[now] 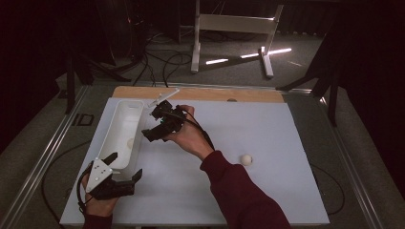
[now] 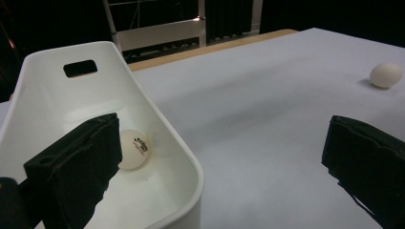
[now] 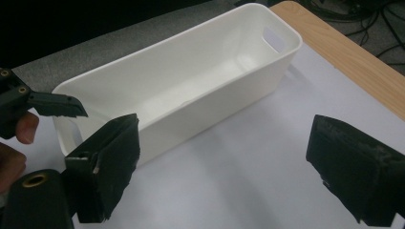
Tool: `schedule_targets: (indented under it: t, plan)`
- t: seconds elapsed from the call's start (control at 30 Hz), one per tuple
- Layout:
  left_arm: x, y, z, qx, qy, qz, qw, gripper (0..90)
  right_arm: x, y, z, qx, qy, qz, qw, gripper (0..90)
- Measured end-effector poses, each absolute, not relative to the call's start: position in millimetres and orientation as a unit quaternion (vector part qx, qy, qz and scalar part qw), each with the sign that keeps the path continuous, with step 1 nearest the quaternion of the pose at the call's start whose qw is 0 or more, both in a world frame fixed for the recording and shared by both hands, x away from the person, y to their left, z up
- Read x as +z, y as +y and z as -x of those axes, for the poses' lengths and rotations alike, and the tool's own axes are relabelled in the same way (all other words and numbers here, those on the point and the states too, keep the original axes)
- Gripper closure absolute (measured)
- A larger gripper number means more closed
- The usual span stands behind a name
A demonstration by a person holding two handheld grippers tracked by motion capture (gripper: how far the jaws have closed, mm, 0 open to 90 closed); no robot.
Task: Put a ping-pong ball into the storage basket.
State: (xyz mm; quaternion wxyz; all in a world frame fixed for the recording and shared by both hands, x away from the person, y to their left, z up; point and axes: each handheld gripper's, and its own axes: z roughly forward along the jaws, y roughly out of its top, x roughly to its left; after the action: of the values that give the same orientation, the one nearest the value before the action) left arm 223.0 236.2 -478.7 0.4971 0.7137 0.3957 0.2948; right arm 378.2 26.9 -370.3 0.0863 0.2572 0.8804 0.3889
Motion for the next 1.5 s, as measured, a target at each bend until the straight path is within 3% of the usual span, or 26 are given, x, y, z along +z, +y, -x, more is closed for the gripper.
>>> schedule_targets:
  t: [1.5]
  plan:
    - [-478.9, 234.6, -223.0, 0.294, 0.396, -0.715, 0.495, 0.4, -376.8, -36.5, -376.5, 0.393, 0.86, -0.305, 0.113, 9.8]
